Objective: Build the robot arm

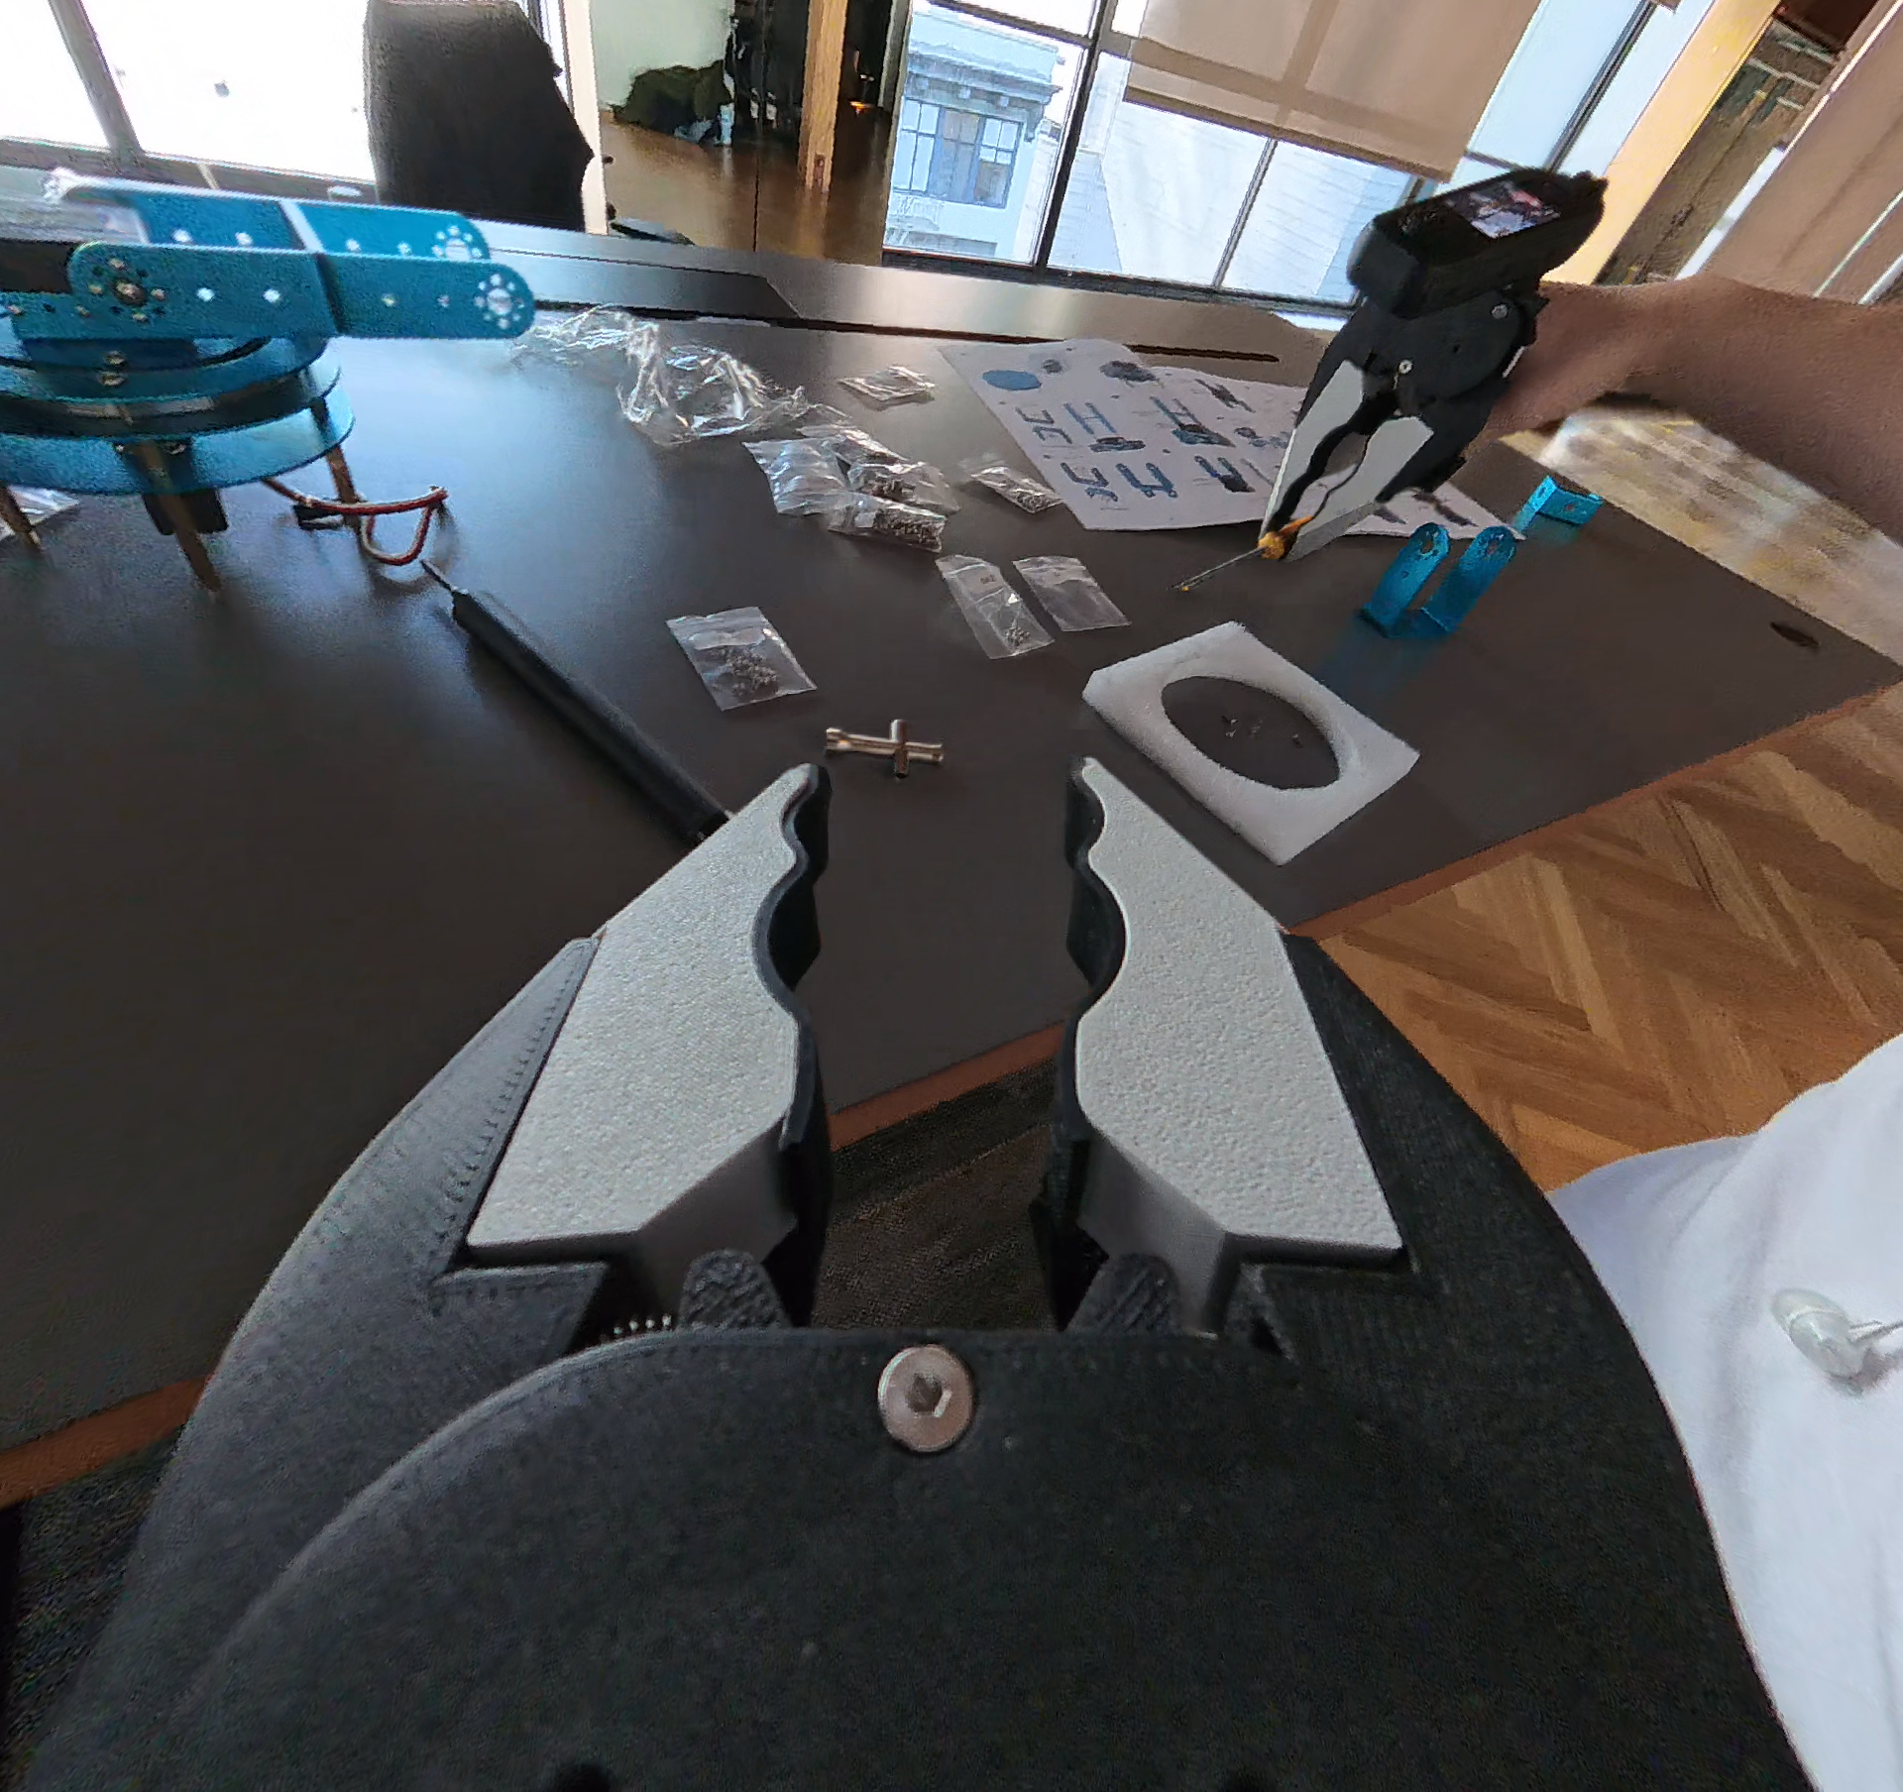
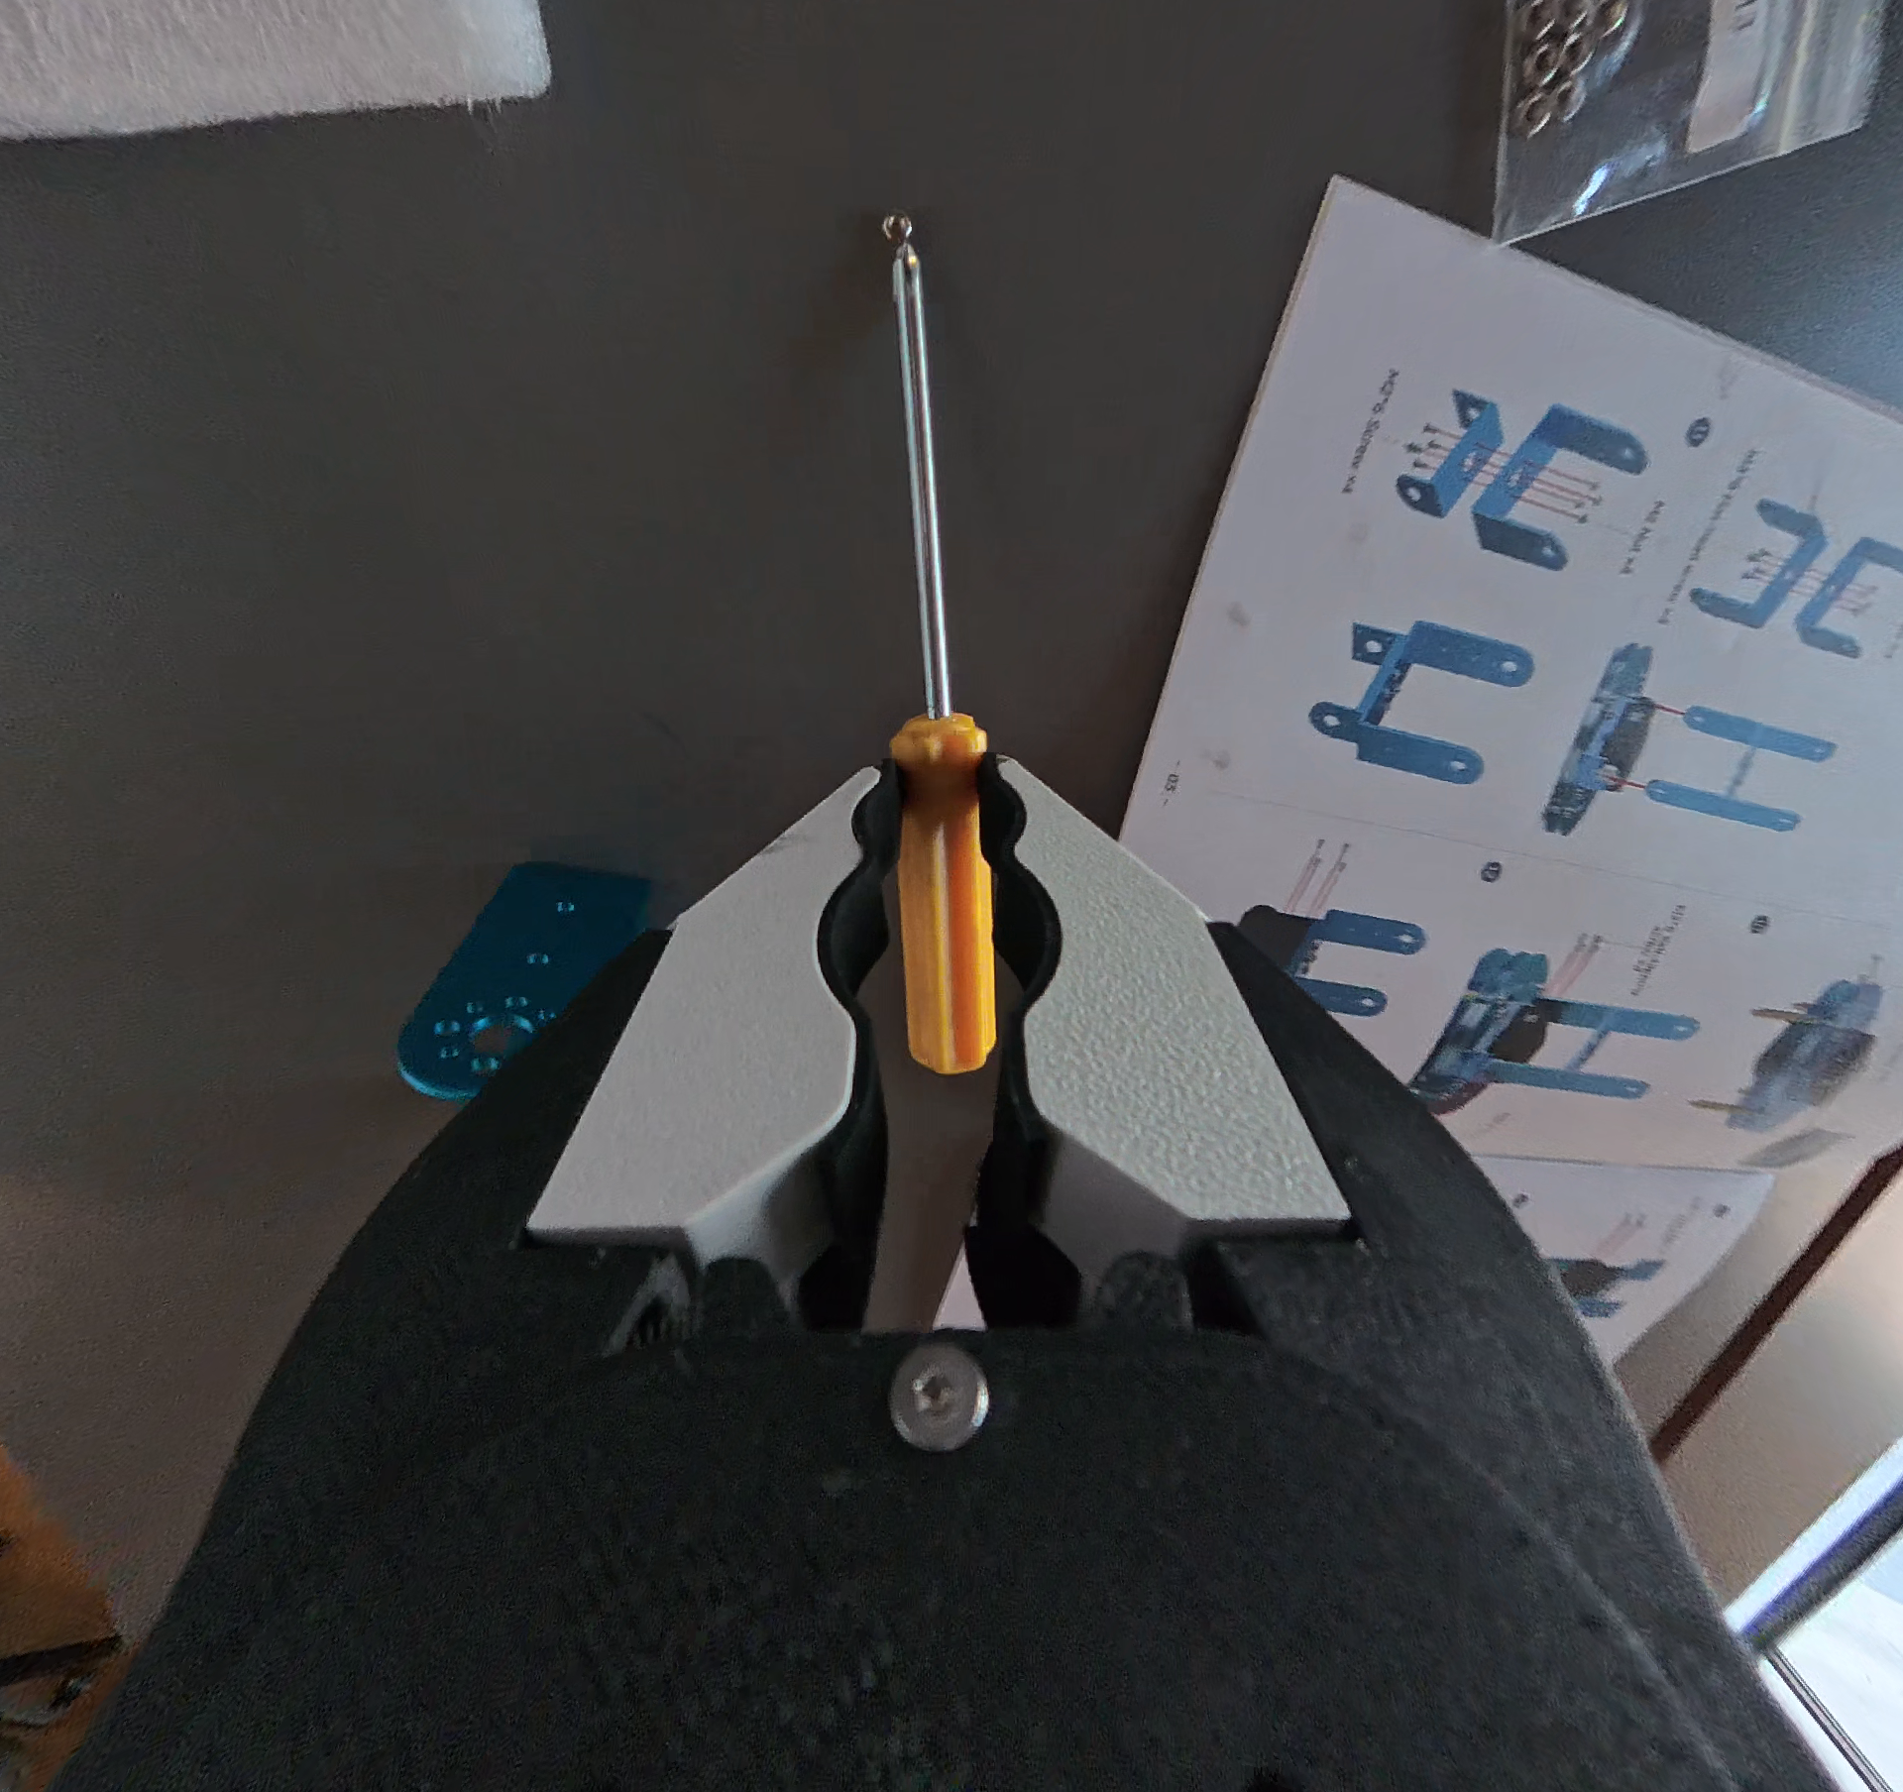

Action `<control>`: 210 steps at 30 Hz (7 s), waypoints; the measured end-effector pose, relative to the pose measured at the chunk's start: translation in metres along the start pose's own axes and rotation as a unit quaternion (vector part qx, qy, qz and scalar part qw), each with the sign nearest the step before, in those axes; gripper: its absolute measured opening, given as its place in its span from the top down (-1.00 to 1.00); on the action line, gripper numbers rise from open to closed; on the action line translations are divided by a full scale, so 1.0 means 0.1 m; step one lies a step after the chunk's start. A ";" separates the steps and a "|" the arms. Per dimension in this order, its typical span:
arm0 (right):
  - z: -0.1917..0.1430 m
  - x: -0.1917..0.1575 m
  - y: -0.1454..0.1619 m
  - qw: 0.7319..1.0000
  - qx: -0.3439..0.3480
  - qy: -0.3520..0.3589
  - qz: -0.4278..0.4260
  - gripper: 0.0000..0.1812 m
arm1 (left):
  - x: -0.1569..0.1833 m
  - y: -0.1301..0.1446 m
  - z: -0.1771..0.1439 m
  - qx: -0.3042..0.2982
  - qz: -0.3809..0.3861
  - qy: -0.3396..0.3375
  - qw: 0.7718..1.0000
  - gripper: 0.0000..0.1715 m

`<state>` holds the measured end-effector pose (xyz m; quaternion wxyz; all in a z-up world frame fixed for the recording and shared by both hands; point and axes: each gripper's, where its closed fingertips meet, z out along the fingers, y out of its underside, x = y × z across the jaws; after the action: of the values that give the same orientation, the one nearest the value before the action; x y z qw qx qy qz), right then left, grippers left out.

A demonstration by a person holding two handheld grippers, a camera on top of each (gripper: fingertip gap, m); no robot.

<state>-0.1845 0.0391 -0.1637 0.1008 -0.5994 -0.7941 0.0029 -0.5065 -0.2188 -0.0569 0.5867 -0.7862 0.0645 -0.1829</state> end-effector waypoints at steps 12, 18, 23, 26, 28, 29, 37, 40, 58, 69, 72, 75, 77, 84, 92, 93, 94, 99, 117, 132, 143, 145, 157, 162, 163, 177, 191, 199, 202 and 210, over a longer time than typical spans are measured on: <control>0.08 -0.01 0.08 1.000 0.020 -0.007 0.004 0.83 | 0.47 -0.28 0.40 -0.019 0.055 0.072 0.996 0.46; 0.03 -0.01 0.12 1.000 0.013 0.008 0.000 0.74 | 0.66 -0.45 0.63 0.008 0.086 0.109 0.990 0.45; -0.29 0.08 0.12 0.994 0.095 0.045 -0.004 0.74 | 0.90 -0.52 0.80 0.022 0.072 0.086 0.993 0.45; -0.70 0.08 0.34 0.982 0.154 0.105 -0.010 0.74 | 1.03 -0.57 0.85 0.039 0.085 0.025 0.995 0.45; -1.03 0.00 0.63 0.968 0.201 0.151 -0.006 0.73 | 1.17 -0.59 0.88 0.063 0.090 -0.026 0.994 0.46; -1.21 -0.06 0.83 0.958 0.224 0.181 -0.001 0.72 | 1.25 -0.58 0.91 0.076 0.086 -0.050 0.992 0.47; -1.72 -0.57 3.50 0.876 0.264 0.271 0.298 0.59 | 2.34 -0.70 1.75 0.095 0.039 -0.033 0.994 0.42; -1.54 -0.80 3.91 0.859 0.283 0.239 0.352 0.59 | 2.81 -0.79 2.16 0.078 0.074 0.021 0.994 0.42; -1.58 -0.68 5.36 0.881 0.395 0.161 0.203 0.52 | 5.43 -0.45 4.77 0.034 0.042 0.088 0.995 0.38; -2.22 -0.16 6.39 0.850 0.495 0.103 0.145 0.55 | 6.12 -0.66 5.72 0.001 0.039 -0.056 0.998 0.31; -2.15 0.25 6.19 0.856 0.488 0.112 0.132 0.47 | 5.96 -0.57 5.72 -0.020 0.041 -0.120 0.992 0.28; -2.04 0.65 5.92 0.860 0.478 0.129 0.120 0.47 | 5.76 -0.46 5.71 -0.023 0.015 -0.168 0.985 0.26; -1.98 0.90 5.75 0.860 0.479 0.132 0.116 0.46 | 5.62 -0.41 5.71 -0.015 -0.002 -0.194 0.981 0.26; -1.71 1.36 5.39 0.855 0.509 0.047 0.089 0.52 | 5.39 -0.42 5.77 -0.017 -0.042 -0.239 0.970 0.26; -1.56 1.36 5.20 0.843 0.527 -0.080 -0.073 0.53 | 5.43 -0.35 5.87 0.015 -0.103 -0.331 0.938 0.25; -1.57 1.30 5.21 0.836 0.530 -0.096 -0.105 0.53 | 5.45 -0.32 5.88 0.019 -0.111 -0.350 0.930 0.25; -1.57 1.24 5.22 0.830 0.529 -0.115 -0.133 0.53 | 5.47 -0.30 5.88 0.024 -0.118 -0.371 0.921 0.25; -1.55 0.95 5.39 0.796 0.509 -0.187 -0.270 0.53 | 5.66 -0.16 5.86 0.044 -0.141 -0.463 0.874 0.26; -1.74 0.24 5.23 0.740 0.497 -0.303 -0.337 0.58 | 6.06 0.07 5.32 0.065 -0.191 -0.542 0.816 0.30; -0.95 -0.11 0.91 0.901 0.418 -0.075 -0.090 0.65 | 5.51 0.45 3.21 0.023 -0.098 -0.423 0.901 0.35; 0.01 -0.06 0.20 0.953 0.295 -0.060 -0.047 0.61 | 5.55 0.76 2.14 0.052 -0.124 -0.377 0.916 0.36; 0.02 -0.05 0.18 0.955 0.287 -0.061 -0.048 0.75 | 5.52 0.79 2.02 0.061 -0.133 -0.379 0.914 0.37; -0.22 -0.02 0.32 0.936 0.349 -0.027 -0.034 0.82 | 5.27 0.78 1.98 0.083 -0.135 -0.334 0.929 0.38; -0.96 0.11 0.56 0.902 0.431 -0.014 -0.013 0.81 | 5.14 0.79 2.10 0.087 -0.137 -0.309 0.937 0.37; -1.16 0.15 0.64 0.892 0.452 -0.015 -0.005 0.81 | 5.12 0.78 2.12 0.089 -0.137 -0.304 0.939 0.37; -2.53 0.60 1.59 0.826 0.560 0.058 0.032 0.81 | 4.90 0.70 2.28 0.092 -0.130 -0.273 0.949 0.38; -2.52 0.44 2.02 0.842 0.535 0.071 0.002 0.81 | 4.92 0.67 2.32 0.089 -0.124 -0.264 0.952 0.38; -1.98 0.24 3.08 0.897 0.434 0.082 -0.023 0.82 | 5.00 0.74 2.49 0.065 -0.115 -0.226 0.965 0.39; -1.75 0.22 3.45 0.910 0.409 0.064 -0.016 0.82 | 5.03 0.73 2.66 0.049 -0.102 -0.201 0.973 0.40; -1.18 -0.24 3.52 0.945 0.326 -0.007 -0.037 0.81 | 4.76 0.64 3.37 -0.058 0.048 -0.119 0.990 0.48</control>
<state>0.1755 0.1017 -0.0963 0.2851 -0.5043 -0.7718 0.2621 0.0634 -0.0854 -0.0994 0.5515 -0.8312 0.0426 -0.0558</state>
